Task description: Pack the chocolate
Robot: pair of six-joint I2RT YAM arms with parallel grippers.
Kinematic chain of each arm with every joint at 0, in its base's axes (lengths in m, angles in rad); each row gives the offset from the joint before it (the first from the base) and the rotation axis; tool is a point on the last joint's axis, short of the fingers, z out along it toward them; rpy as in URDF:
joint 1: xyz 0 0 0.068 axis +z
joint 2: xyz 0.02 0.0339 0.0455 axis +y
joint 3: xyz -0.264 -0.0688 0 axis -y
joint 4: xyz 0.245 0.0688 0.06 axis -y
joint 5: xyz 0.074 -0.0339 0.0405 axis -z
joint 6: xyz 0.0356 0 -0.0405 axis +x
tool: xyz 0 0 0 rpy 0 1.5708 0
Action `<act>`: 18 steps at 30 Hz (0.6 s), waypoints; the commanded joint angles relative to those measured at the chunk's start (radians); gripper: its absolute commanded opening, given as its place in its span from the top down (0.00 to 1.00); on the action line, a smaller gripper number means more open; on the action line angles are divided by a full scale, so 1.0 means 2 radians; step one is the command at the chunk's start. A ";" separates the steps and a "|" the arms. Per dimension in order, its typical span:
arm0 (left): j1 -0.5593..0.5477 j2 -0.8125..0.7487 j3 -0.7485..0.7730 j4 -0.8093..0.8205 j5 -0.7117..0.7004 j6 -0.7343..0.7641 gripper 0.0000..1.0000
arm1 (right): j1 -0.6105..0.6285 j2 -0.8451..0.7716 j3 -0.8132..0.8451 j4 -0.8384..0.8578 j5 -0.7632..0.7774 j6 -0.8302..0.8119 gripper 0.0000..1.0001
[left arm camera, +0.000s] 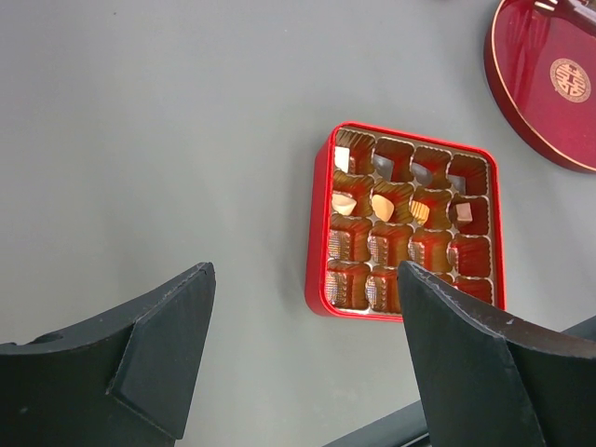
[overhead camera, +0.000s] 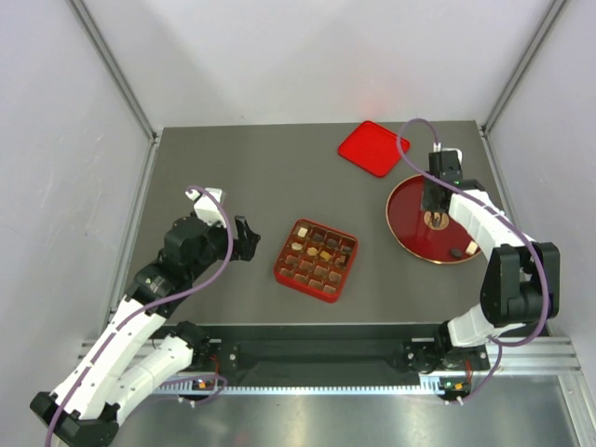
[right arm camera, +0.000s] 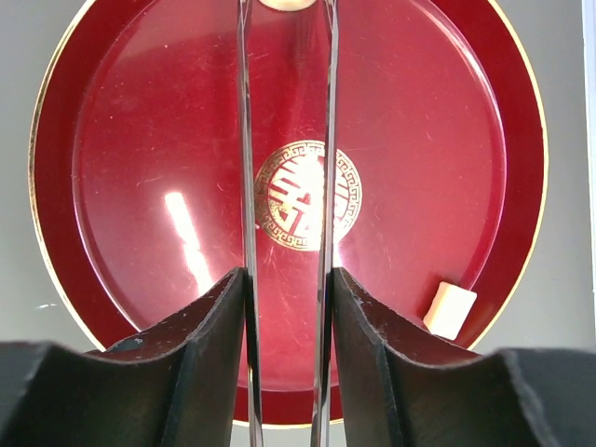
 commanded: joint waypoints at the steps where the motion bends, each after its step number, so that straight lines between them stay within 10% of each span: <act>1: -0.002 0.004 0.000 0.006 -0.005 0.004 0.16 | -0.010 -0.004 -0.003 0.025 -0.003 0.002 0.61; 18: -0.002 0.002 0.000 0.007 0.000 0.004 0.16 | 0.026 -0.131 -0.059 -0.091 -0.057 0.045 0.63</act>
